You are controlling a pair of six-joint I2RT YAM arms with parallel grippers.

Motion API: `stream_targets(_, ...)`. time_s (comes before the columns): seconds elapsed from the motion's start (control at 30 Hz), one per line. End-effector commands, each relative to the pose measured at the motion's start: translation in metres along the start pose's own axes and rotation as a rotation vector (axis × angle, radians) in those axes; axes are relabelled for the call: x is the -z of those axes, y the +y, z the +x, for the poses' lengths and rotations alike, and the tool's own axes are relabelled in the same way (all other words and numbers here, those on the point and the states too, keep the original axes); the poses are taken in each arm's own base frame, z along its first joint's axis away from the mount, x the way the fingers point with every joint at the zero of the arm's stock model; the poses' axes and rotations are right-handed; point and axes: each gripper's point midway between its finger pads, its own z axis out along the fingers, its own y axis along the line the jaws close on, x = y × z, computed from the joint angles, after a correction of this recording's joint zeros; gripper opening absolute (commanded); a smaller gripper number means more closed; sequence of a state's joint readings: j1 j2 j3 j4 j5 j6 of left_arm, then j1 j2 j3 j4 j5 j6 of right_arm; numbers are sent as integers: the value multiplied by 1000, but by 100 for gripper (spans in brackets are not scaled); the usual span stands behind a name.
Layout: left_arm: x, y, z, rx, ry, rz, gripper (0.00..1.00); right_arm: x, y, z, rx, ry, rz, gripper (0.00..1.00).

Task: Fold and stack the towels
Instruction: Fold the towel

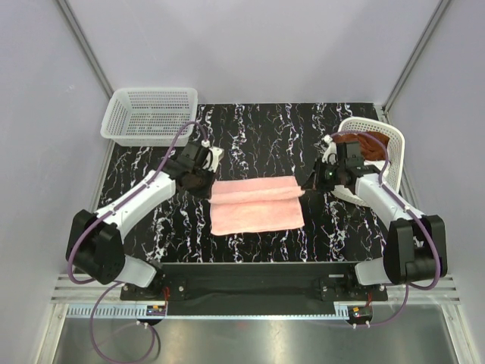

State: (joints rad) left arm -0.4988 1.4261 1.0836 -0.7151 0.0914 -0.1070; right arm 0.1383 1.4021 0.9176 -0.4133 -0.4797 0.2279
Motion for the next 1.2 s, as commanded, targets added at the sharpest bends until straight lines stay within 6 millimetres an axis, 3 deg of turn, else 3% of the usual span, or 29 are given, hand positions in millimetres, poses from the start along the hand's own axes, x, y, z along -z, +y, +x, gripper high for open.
stream_targets(0.0,0,-3,11,23,2,4,0,0,-4,11,-57,10,24,0)
stream_targets(0.4,-9,-21,39,40,63,52,0,-7,-29,62,-221,125,124,4)
stream_targets(0.53,-10,-25,53,57,114,57,0,0,-27,65,-250,127,141,20)
stream_targets(0.67,-3,-18,61,109,159,-32,32,17,-22,61,-287,102,182,37)
stream_targets(0.8,11,-5,45,207,78,-142,53,22,-8,46,-325,48,160,44)
stream_targets(0.93,-2,-11,39,316,24,-121,56,12,-12,42,-336,32,180,46)
stream_targets(1.17,-46,-17,62,437,77,-92,55,-21,-24,63,-312,109,274,49)
